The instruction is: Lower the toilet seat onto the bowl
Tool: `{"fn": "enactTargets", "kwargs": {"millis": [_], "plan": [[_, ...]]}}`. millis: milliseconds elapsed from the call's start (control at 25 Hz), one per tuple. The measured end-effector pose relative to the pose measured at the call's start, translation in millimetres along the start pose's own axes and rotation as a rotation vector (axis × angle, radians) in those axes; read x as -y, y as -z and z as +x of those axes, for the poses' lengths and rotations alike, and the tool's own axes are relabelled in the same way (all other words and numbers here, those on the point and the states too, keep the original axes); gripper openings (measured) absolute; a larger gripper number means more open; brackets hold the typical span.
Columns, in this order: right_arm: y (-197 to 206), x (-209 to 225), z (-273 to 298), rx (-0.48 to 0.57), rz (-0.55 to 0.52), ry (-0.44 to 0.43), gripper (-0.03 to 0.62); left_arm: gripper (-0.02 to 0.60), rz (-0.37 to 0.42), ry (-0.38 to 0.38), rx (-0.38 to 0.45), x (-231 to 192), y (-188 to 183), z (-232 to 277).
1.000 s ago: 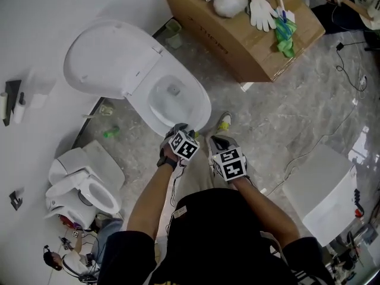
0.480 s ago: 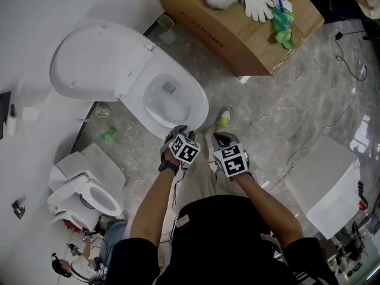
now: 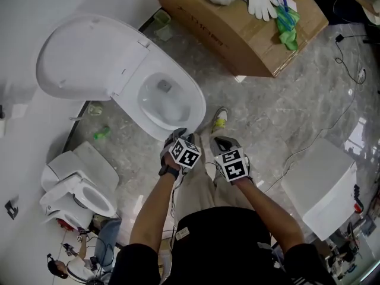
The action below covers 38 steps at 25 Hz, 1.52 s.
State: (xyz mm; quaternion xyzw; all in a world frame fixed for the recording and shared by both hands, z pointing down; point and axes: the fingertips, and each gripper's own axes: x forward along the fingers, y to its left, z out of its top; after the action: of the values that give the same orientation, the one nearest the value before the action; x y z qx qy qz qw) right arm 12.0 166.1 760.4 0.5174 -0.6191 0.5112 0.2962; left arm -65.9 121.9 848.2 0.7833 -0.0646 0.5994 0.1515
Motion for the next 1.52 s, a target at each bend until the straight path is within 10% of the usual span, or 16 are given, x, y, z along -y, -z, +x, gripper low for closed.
{"fn": "enactTargets", "kwargs": {"millis": [1520], "plan": [[36.8, 25.8, 50.5, -0.064, 0.01, 0.003, -0.006, 0.129, -0.024, -0.002, -0.065, 12.5, 21.7, 72.3]]}}
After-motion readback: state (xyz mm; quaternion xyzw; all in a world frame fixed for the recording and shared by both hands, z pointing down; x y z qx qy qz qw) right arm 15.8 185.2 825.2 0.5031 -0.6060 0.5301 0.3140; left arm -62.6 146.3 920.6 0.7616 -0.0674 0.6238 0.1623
